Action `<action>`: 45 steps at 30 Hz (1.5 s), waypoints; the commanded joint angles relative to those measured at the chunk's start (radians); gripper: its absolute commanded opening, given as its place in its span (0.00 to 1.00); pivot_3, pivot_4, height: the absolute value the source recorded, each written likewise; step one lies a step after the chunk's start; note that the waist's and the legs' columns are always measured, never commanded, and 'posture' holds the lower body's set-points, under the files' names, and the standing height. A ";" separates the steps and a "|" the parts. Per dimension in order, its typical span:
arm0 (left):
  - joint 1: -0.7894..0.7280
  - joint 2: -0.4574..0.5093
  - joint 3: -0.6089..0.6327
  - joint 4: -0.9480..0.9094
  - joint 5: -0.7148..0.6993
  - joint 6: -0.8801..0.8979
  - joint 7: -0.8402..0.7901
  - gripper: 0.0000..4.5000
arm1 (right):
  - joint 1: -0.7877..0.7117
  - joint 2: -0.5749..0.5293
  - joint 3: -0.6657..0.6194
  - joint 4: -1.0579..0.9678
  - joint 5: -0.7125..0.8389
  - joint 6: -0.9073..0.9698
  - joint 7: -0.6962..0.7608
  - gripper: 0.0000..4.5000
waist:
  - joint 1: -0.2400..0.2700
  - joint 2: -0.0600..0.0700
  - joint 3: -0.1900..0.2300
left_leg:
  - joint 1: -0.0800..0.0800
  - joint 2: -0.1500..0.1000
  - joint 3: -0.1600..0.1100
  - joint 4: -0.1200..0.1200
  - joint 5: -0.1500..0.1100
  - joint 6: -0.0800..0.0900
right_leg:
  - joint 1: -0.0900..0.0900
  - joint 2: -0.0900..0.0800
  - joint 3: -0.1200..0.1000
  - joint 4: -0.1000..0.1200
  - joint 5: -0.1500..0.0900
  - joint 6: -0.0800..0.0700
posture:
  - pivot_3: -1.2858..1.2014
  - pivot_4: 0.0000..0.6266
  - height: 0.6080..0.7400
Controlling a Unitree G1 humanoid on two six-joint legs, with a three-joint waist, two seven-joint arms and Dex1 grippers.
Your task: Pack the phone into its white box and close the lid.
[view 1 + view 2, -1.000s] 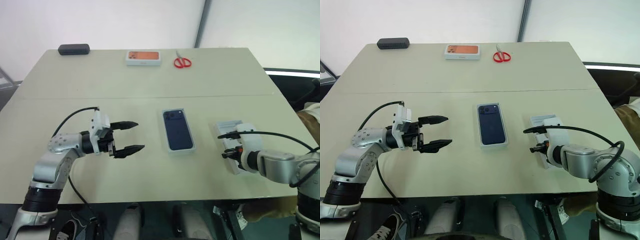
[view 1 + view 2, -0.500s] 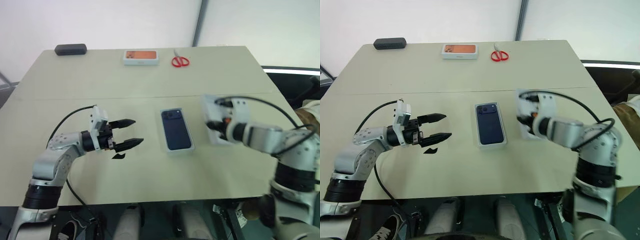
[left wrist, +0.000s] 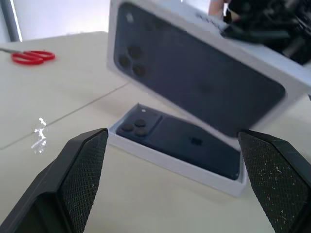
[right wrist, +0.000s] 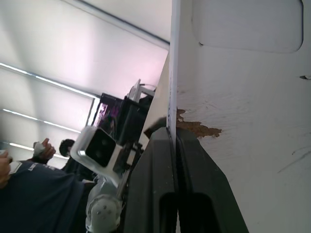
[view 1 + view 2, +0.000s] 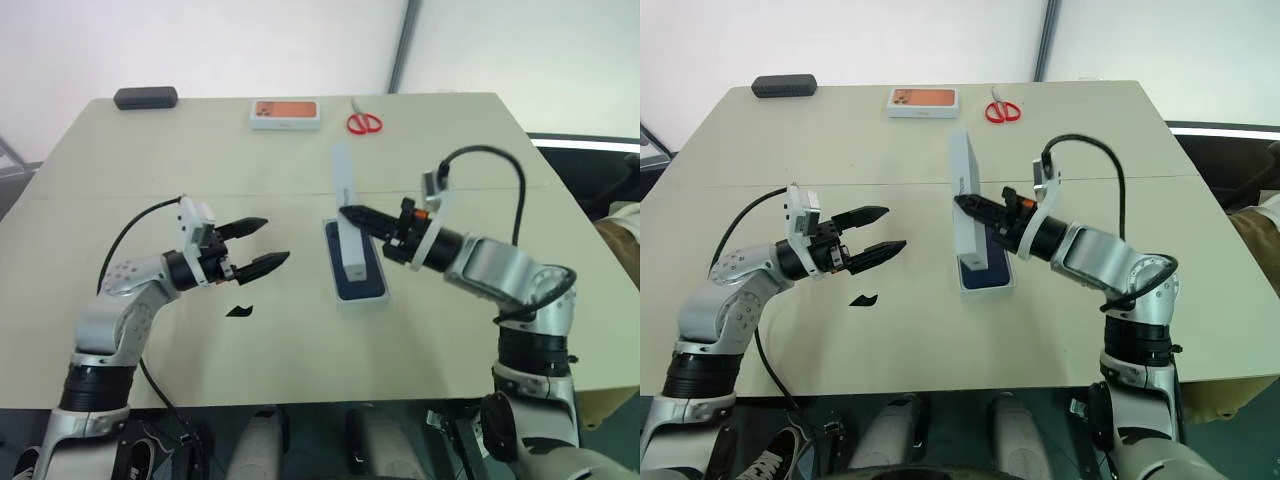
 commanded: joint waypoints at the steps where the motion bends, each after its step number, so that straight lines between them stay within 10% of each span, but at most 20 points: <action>1: -0.029 -0.015 0.022 -0.010 0.009 -0.035 0.030 1.00 | 0.011 -0.017 0.031 -0.020 0.043 -0.027 0.072 0.02 | 0.000 0.000 0.000 | 0.000 0.000 0.000 0.000 0.000 0.000 | 0.000 0.000 0.000 0.000 0.000 0.000 | 0.52 0.24 1.00; 7: -0.012 -0.012 0.042 -0.031 -0.047 0.006 0.013 0.88 | 0.022 0.030 0.094 -0.013 0.043 -0.089 0.128 0.00 | -0.008 0.000 0.000 | 0.000 0.001 0.000 0.000 0.000 0.000 | 0.000 0.001 0.000 0.000 0.000 0.000 | 0.52 0.24 1.00; 15: 0.018 -0.017 0.027 -0.057 -0.029 -0.006 0.041 0.04 | 0.082 0.042 0.175 -0.005 -0.042 -0.099 0.210 0.00 | -0.020 0.000 0.000 | 0.000 0.001 0.000 0.000 0.000 0.000 | 0.000 0.001 0.000 0.000 0.000 0.000 | 0.52 0.24 1.00; 31: 0.102 -0.159 -0.131 -0.085 0.067 -0.031 0.113 0.02 | 0.057 0.100 0.179 0.158 -0.361 -0.107 0.427 0.00 | -0.019 0.000 0.000 | 0.000 0.000 0.000 0.000 0.000 0.000 | 0.000 0.001 0.001 0.000 0.000 0.000 | 0.52 0.24 1.00; 41: 0.050 -0.251 -0.191 0.003 0.137 -0.074 0.135 0.00 | -0.023 0.048 0.121 0.153 -0.590 -0.158 0.495 0.99 | -0.020 0.000 0.000 | 0.000 0.000 0.000 0.000 0.000 0.000 | 0.000 0.001 0.001 0.000 0.000 0.000 | 0.52 0.24 1.00; 45: 0.034 -0.327 -0.230 0.011 0.153 -0.081 0.167 0.00 | -0.075 -0.106 0.173 0.063 -0.850 -0.234 0.571 0.99 | -0.012 0.001 0.000 | 0.000 -0.002 0.000 0.001 0.000 0.000 | 0.000 -0.001 0.000 0.000 0.000 0.000 | 0.52 0.24 1.00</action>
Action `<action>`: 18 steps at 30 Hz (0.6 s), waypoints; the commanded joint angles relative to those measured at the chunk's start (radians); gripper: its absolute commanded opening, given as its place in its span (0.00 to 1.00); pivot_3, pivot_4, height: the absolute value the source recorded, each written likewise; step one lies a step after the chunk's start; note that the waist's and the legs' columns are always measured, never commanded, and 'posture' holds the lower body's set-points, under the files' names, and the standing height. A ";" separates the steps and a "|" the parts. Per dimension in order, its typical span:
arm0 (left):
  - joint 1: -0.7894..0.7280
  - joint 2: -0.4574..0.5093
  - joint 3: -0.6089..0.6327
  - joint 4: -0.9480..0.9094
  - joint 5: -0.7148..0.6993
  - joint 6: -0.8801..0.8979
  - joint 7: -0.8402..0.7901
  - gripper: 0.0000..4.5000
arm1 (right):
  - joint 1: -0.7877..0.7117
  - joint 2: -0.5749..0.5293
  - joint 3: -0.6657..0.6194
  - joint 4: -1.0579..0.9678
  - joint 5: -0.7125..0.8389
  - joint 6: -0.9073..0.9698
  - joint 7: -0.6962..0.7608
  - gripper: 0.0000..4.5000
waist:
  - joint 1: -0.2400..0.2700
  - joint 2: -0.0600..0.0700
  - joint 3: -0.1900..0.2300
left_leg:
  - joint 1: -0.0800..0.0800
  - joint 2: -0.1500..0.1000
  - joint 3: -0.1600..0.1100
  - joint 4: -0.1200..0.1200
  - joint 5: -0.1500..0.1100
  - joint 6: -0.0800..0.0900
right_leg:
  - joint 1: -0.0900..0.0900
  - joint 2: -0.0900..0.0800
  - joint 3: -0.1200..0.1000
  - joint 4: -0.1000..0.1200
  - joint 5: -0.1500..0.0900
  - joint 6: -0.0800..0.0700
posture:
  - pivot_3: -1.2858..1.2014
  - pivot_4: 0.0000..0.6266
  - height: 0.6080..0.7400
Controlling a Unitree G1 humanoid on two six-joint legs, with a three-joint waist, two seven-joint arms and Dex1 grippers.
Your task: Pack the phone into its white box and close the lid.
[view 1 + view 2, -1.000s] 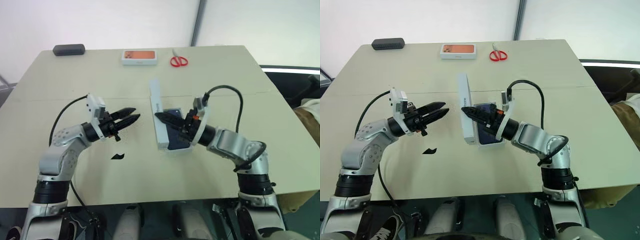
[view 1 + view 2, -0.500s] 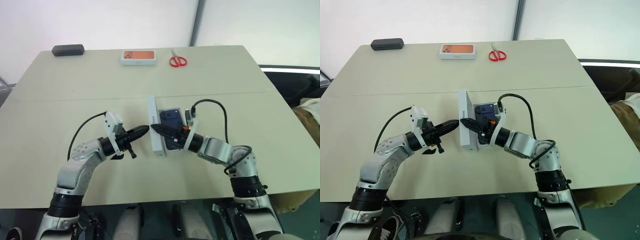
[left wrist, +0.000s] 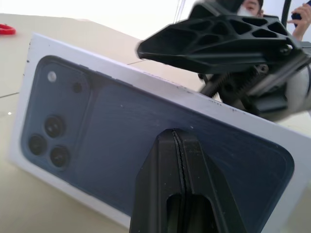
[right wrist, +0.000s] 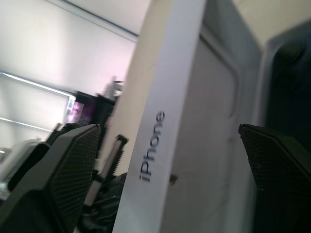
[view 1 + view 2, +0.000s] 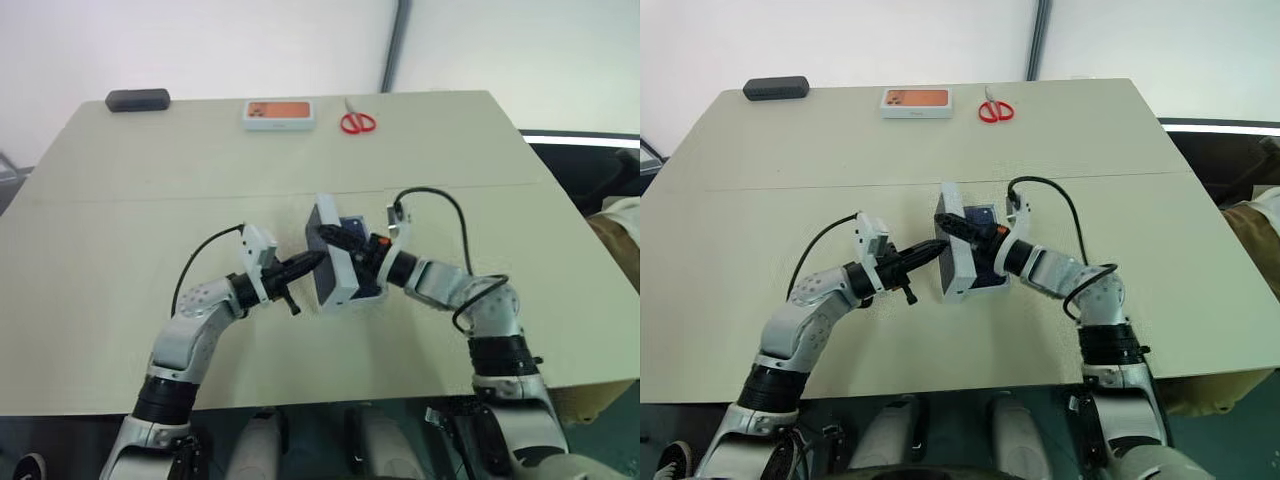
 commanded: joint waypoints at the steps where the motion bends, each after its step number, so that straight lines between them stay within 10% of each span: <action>1: -0.016 -0.035 -0.030 -0.017 0.011 -0.020 0.016 0.00 | -0.048 -0.092 0.011 -0.084 -0.201 -0.090 0.071 0.99 | 0.001 0.000 0.000 | 0.000 0.000 0.000 0.000 0.000 0.000 | 0.000 0.000 0.000 0.000 0.000 0.000 | 0.52 0.24 1.00; 11: -0.011 -0.026 -0.030 -0.005 0.018 -0.021 0.004 0.00 | -0.052 -0.249 0.021 -0.115 -0.504 -0.211 0.241 0.99 | -0.010 0.000 0.000 | 0.001 0.000 0.000 0.000 0.000 0.000 | 0.000 0.002 0.001 0.000 0.000 0.000 | 0.52 0.24 1.00; 18: 0.117 0.212 0.000 -0.148 -0.013 0.072 -0.119 0.00 | 0.051 -0.359 0.253 -0.158 -0.859 -0.382 0.371 0.35 | -0.012 0.001 0.000 | 0.001 0.001 0.001 -0.001 0.000 0.000 | 0.000 0.001 0.001 0.000 0.000 0.000 | 0.52 0.24 1.00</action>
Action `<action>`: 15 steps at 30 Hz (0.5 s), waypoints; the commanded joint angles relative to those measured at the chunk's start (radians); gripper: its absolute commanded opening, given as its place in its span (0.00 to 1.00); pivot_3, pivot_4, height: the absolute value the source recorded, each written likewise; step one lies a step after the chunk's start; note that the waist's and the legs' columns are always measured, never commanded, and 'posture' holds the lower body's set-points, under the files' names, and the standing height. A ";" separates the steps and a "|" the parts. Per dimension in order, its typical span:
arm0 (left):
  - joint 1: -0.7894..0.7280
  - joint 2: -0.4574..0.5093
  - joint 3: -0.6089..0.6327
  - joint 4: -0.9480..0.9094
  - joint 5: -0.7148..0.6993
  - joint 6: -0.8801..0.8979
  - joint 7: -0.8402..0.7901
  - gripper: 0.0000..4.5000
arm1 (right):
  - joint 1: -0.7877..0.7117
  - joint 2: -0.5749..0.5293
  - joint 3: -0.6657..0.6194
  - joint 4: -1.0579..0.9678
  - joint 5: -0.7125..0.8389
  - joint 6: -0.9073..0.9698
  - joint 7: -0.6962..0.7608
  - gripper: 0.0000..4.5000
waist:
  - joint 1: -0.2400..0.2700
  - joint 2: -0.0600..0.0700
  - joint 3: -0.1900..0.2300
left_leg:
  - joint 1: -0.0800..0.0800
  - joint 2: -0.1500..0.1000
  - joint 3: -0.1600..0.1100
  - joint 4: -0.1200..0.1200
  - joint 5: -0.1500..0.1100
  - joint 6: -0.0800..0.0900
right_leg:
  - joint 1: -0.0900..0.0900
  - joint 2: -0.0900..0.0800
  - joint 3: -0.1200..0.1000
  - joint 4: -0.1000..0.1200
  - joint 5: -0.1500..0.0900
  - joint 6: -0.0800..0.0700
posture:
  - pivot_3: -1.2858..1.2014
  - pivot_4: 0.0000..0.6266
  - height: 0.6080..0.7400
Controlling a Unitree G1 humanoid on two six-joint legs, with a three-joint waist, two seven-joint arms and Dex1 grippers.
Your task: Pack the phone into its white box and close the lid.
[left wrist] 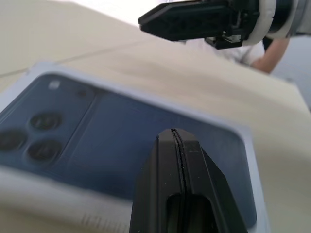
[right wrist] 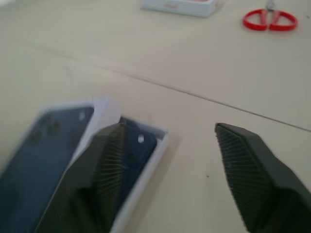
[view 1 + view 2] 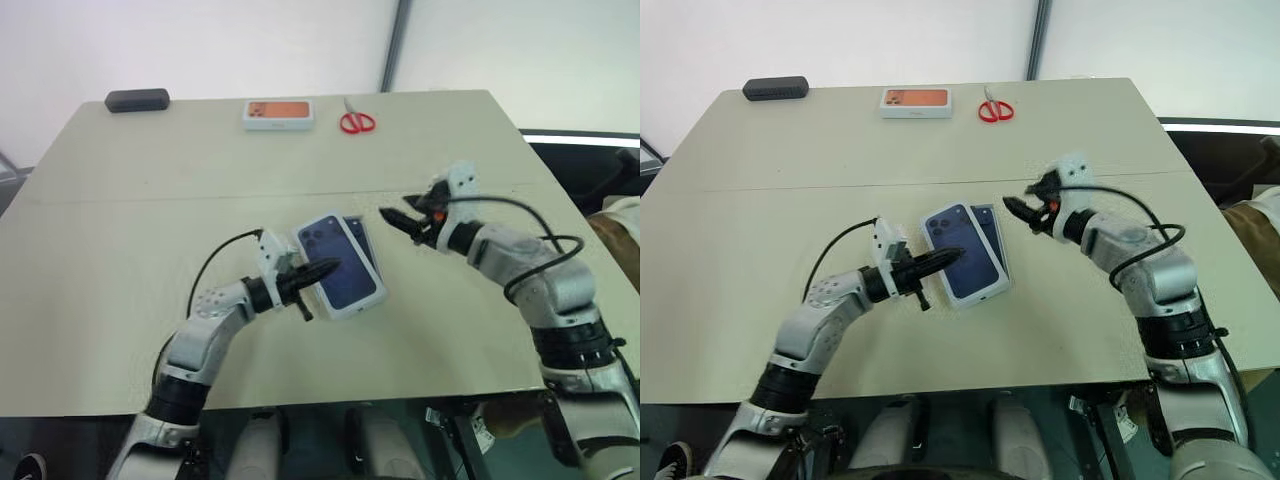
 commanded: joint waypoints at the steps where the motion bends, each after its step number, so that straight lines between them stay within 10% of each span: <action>1: 0.086 0.104 0.027 -0.100 -0.023 0.020 -0.075 0.00 | 0.012 -0.027 0.051 -0.013 -0.135 -0.080 0.053 0.21 | -0.001 0.001 0.000 | 0.000 0.000 0.001 -0.001 0.000 0.000 | 0.000 0.000 0.001 0.000 0.000 0.000 | 0.52 0.24 1.00; 3: 0.102 0.121 0.051 -0.104 -0.040 0.023 -0.066 0.00 | 0.016 -0.007 0.030 -0.004 -0.142 -0.085 0.061 0.01 | 0.003 0.001 0.001 | 0.000 0.000 0.001 -0.001 0.000 0.000 | 0.000 -0.001 0.001 0.000 0.000 0.000 | 0.52 0.24 1.00; 15: 0.030 -0.032 -0.053 0.039 0.083 -0.051 0.027 0.00 | 0.044 -0.015 0.013 -0.017 -0.192 -0.109 0.217 0.01 | 0.032 0.001 0.001 | -0.001 -0.001 0.000 0.003 0.000 0.001 | 0.001 -0.002 -0.001 -0.001 0.000 0.000 | 0.52 0.24 1.00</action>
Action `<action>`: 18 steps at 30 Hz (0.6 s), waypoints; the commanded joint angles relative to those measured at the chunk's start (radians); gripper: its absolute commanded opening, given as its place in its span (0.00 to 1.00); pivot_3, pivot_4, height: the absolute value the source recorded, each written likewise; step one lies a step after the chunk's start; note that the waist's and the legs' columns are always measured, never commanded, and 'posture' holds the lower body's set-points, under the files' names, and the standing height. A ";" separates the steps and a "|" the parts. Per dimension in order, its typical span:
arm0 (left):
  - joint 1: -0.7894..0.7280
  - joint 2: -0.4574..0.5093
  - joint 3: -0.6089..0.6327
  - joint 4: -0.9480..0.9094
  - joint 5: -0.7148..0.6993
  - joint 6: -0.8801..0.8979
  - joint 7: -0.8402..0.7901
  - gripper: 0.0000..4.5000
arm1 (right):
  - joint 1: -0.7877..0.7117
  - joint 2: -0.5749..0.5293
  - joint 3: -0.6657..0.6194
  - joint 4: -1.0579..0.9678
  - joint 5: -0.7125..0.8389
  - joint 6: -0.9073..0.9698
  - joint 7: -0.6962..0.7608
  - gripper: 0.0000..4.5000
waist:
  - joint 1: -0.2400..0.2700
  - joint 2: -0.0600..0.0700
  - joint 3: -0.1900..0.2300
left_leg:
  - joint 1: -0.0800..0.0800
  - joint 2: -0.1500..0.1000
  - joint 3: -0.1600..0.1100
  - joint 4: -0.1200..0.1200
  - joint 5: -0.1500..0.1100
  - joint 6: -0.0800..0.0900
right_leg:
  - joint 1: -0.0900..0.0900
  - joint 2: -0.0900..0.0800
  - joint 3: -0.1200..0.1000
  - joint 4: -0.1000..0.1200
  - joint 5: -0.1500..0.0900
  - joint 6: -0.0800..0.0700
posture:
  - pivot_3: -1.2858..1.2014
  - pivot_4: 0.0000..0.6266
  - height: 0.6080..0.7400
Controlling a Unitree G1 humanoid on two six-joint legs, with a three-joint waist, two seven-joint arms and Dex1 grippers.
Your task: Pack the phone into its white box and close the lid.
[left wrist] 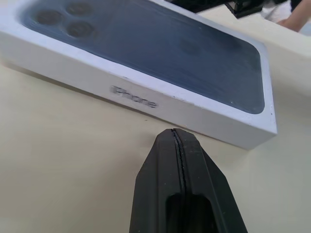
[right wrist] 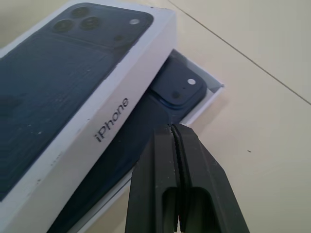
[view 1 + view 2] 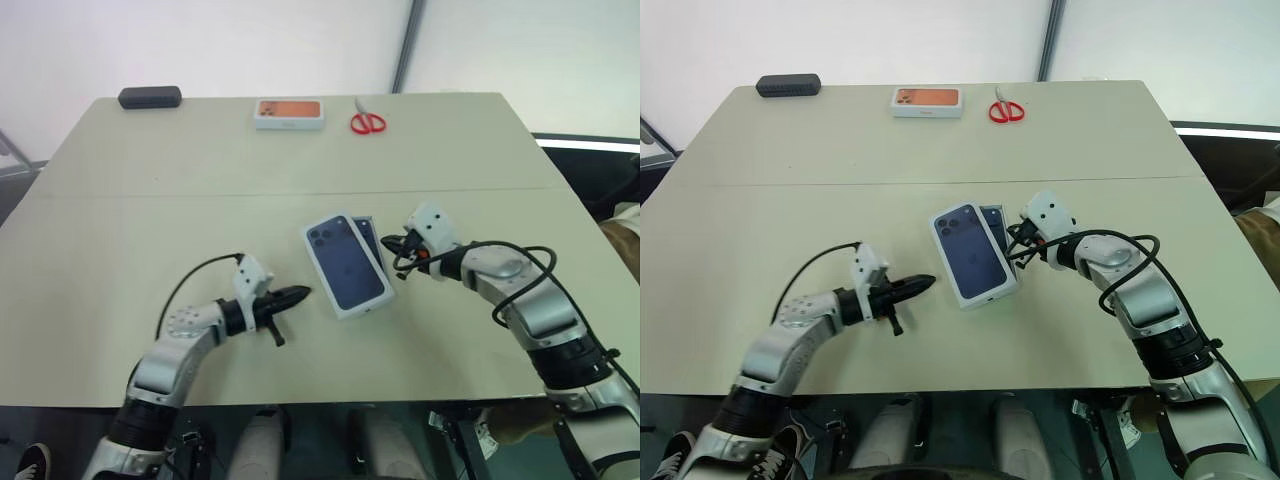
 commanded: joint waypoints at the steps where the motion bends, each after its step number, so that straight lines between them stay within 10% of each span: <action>1: -0.045 -0.023 -0.009 0.008 0.022 -0.036 0.014 0.00 | 0.007 -0.009 -0.042 -0.040 -0.009 -0.015 0.032 0.01 | 0.000 0.000 0.000 | 0.000 0.000 0.000 0.000 0.000 0.000 | 0.000 0.000 0.000 0.000 0.000 0.000 | 0.52 0.24 1.00; 18: -0.153 -0.109 -0.024 0.118 0.065 -0.074 0.026 0.00 | 0.040 0.038 -0.084 -0.092 -0.026 0.053 0.039 0.01 | -0.001 0.000 0.000 | 0.000 0.000 0.000 0.002 0.000 0.000 | 0.001 0.000 -0.001 0.000 0.000 0.000 | 0.52 0.24 1.00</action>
